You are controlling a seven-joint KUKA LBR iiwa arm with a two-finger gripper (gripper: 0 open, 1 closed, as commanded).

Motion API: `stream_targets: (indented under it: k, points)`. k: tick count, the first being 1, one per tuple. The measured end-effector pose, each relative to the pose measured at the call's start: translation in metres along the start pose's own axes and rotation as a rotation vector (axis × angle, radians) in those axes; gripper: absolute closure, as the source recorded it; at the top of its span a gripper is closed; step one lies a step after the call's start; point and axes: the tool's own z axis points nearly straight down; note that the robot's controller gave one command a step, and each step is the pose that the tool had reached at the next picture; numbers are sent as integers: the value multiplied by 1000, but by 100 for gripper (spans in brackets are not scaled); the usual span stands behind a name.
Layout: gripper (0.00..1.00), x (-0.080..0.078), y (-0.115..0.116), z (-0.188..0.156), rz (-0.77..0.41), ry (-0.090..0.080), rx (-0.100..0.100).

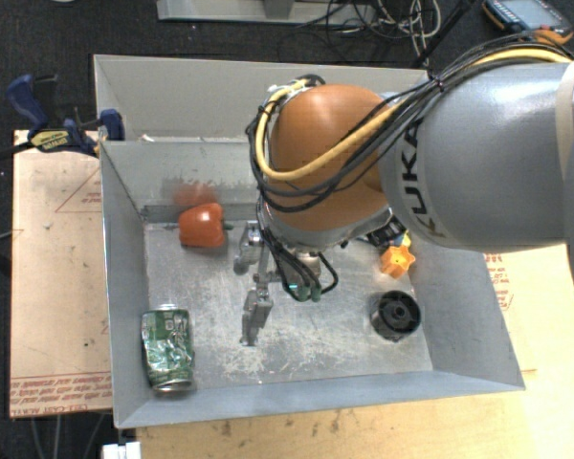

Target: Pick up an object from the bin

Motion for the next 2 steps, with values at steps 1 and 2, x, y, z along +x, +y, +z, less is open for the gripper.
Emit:
stream_targets:
  k: [1,2]
  points:
    - [0,-2,-1,-4,3,-8,-1]
    - [100,27,-1,133,-130,-6,0]
